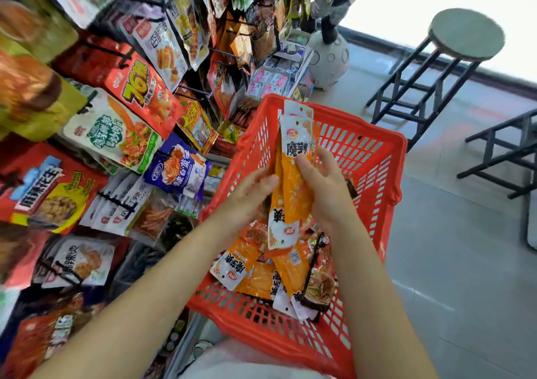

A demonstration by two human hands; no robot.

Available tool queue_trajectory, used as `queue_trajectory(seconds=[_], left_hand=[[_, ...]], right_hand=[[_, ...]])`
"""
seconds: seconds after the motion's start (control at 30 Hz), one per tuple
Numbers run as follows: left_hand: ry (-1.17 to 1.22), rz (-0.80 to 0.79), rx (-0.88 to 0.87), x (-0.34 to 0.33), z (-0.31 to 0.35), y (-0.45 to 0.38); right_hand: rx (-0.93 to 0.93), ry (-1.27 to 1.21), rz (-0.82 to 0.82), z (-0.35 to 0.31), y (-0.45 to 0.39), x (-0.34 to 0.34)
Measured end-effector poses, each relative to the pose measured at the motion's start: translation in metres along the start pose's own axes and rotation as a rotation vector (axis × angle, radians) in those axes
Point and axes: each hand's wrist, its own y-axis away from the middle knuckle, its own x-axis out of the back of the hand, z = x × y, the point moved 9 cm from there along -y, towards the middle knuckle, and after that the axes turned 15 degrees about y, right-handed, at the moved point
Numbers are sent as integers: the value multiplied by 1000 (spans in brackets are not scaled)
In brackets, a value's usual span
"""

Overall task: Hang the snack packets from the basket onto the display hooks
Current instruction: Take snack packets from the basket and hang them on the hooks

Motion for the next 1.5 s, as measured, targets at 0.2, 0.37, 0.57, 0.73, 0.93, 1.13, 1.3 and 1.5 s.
queue_trajectory(seconds=[0.2,0.37,0.57,0.73,0.93,1.13,1.3,1.5], left_hand=[[262,-89,198,-13,-29,23],[8,42,140,21,-37,21],[8,109,77,28,-25,39],[146,244,41,58,-27,48],[204,289,49,58,-36,49],[190,226,118,46,-48,42],[163,206,119,44,-51,33],[88,278,138,39,-46,33]], right_hand=[[-44,25,-23,19,20,-10],[-127,55,-37,42,25,-8],[-227,87,-118,60,33,-21],[-216,83,-110,64,31,-15],[-199,35,-150,64,37,-25],[-196,215,-197,71,44,-16],[-193,232,-117,70,44,6],[-280,-72,28,74,41,29]])
